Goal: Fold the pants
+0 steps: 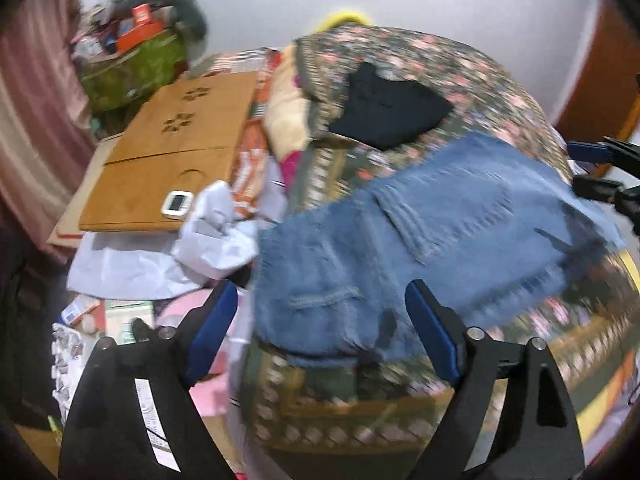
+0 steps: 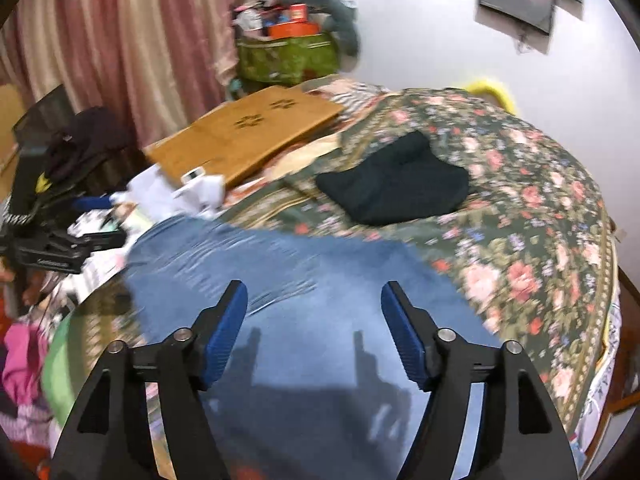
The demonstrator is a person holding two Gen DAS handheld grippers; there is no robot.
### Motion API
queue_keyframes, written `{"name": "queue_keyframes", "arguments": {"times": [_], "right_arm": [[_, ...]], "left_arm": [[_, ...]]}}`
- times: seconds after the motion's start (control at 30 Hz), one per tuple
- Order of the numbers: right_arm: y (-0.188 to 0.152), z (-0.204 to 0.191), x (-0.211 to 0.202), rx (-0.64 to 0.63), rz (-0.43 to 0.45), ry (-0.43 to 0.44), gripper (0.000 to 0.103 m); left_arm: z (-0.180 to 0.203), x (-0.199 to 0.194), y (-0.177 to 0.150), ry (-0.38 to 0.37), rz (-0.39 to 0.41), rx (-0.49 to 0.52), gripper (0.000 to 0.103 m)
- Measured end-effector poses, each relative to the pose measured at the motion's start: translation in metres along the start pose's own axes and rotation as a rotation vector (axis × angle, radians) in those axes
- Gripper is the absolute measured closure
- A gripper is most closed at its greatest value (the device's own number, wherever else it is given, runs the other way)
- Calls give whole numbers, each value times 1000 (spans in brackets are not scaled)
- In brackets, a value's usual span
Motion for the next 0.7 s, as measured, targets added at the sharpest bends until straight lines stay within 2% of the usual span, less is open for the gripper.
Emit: {"name": "queue_keyframes", "arguments": {"times": [0.1, 0.27, 0.33, 0.4, 0.47, 0.5, 0.57, 0.6, 0.63, 0.67, 0.7], "right_arm": [[-20, -14, 3, -4, -35, 29, 36], [-46, -28, 19, -11, -106, 37, 36], [-49, -31, 25, -18, -126, 30, 36], [-47, -33, 31, -27, -127, 15, 36], [-43, -37, 37, -49, -127, 7, 36], [-43, -38, 38, -56, -126, 1, 36], [-40, -41, 42, -75, -118, -11, 36], [-40, -42, 45, -83, -116, -13, 36], [-41, -44, 44, -85, -111, -16, 43], [-39, -44, 43, -87, -97, -13, 58], [-37, -45, 42, -82, -88, 8, 65]], "left_arm": [[23, 6, -12, -46, -36, 53, 14], [43, 35, -19, -27, -111, 121, 14], [49, 41, -13, -30, -104, 131, 24], [61, 45, -3, -44, -92, 174, 54], [65, 47, 4, -23, -78, 199, 65], [66, 46, 7, -8, -62, 212, 77], [62, 39, 10, -8, -42, 190, 79], [59, 36, 10, -25, -31, 169, 85], [56, 32, 10, -40, -22, 145, 89], [50, 27, 9, -64, -12, 112, 89], [48, 24, 8, -100, -6, 88, 89]]}}
Point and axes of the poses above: each gripper's, at about its wrist camera, not at the fingertips, and x roughly the way its jaws point, z to its right, y to its top, the point moved 8 cm from there along x, roughly the way its jaws point, and after that the axes turned 10 degrees about x, right-handed, at the moved point
